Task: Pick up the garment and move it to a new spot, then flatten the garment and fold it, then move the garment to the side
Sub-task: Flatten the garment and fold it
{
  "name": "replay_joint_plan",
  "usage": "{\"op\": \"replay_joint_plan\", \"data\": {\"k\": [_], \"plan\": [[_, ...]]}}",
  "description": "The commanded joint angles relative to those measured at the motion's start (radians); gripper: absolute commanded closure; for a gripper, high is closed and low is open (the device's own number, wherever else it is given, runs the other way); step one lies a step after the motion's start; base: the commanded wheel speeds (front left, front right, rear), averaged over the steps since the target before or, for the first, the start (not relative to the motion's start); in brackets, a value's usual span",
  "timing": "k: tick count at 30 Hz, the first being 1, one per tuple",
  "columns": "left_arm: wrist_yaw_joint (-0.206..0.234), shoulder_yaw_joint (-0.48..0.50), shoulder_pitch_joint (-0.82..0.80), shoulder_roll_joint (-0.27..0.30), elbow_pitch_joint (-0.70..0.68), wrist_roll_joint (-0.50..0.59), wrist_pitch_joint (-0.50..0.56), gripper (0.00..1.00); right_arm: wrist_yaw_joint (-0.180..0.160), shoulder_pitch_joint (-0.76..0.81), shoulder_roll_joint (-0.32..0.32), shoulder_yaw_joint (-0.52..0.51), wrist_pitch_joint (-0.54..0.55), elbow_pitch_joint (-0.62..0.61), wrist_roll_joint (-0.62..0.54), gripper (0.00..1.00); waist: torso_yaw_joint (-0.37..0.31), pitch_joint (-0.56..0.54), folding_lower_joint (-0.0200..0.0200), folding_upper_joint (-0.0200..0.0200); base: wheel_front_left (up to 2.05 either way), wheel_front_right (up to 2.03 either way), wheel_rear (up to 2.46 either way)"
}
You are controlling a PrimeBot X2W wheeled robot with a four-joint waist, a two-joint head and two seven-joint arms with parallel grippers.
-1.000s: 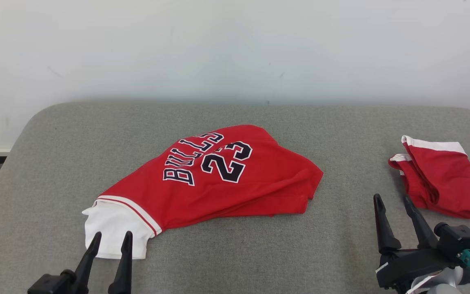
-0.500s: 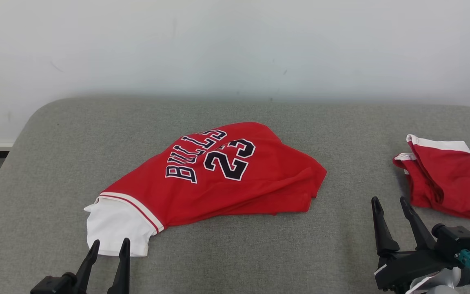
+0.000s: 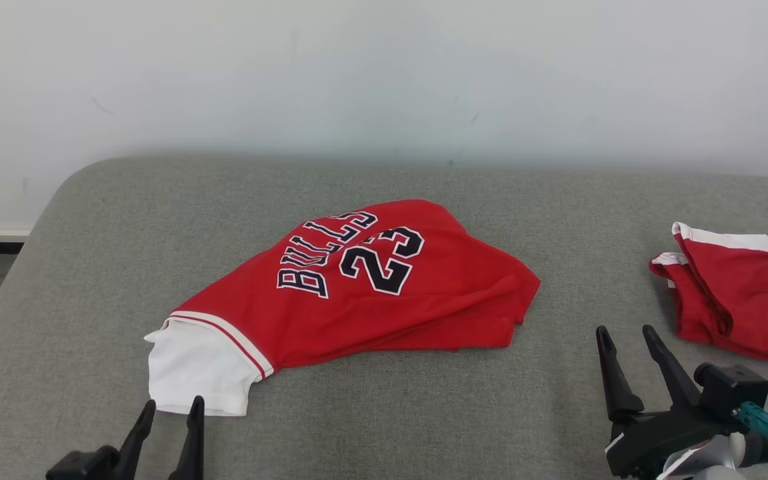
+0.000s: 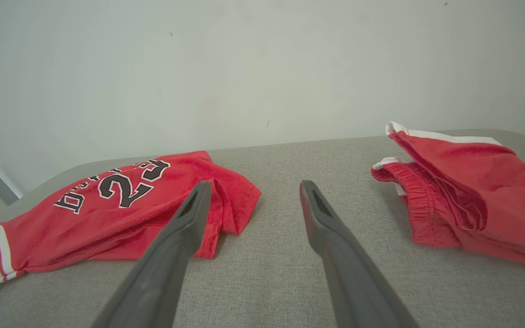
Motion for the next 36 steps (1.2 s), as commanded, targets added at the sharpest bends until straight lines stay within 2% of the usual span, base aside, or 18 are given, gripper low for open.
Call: {"op": "replay_joint_plan", "data": {"k": [1,9,17,22,29,36], "plan": [[0.004,0.008,-0.024,0.011,0.012,-0.005,0.015,0.00,-0.001,-0.005,-0.003,0.002,0.017,-0.001,-0.005,0.00,0.003,0.000,0.0000,0.0000,0.00,0.00,0.00],[0.026,0.022,-0.110,0.028,0.075,-0.037,0.150,0.00,-0.001,-0.076,-0.003,0.024,0.153,0.013,-0.036,0.00,0.021,0.022,0.0000,0.0000,0.00,0.00,0.00],[0.036,0.021,-0.247,0.058,0.201,-0.040,0.266,0.00,-0.001,-0.202,-0.004,0.063,0.309,0.082,-0.055,0.00,0.031,0.069,0.0000,0.0000,0.00,0.00,0.00],[0.034,0.019,-0.322,0.072,0.280,-0.030,0.274,0.00,-0.001,-0.274,-0.003,0.097,0.366,0.112,-0.034,0.00,0.031,0.107,0.0000,0.0000,0.00,0.00,0.00],[0.008,-0.004,-0.388,0.072,0.384,-0.022,0.284,0.00,-0.001,-0.331,-0.004,0.122,0.382,0.104,-0.045,0.00,0.028,0.154,0.0000,0.0000,0.00,0.00,0.00],[-0.003,-0.015,-0.440,0.042,0.510,-0.036,0.256,0.00,-0.001,-0.351,-0.003,0.111,0.385,0.104,-0.056,0.00,0.030,0.192,0.0000,0.0000,0.00,0.00,0.00]]}}
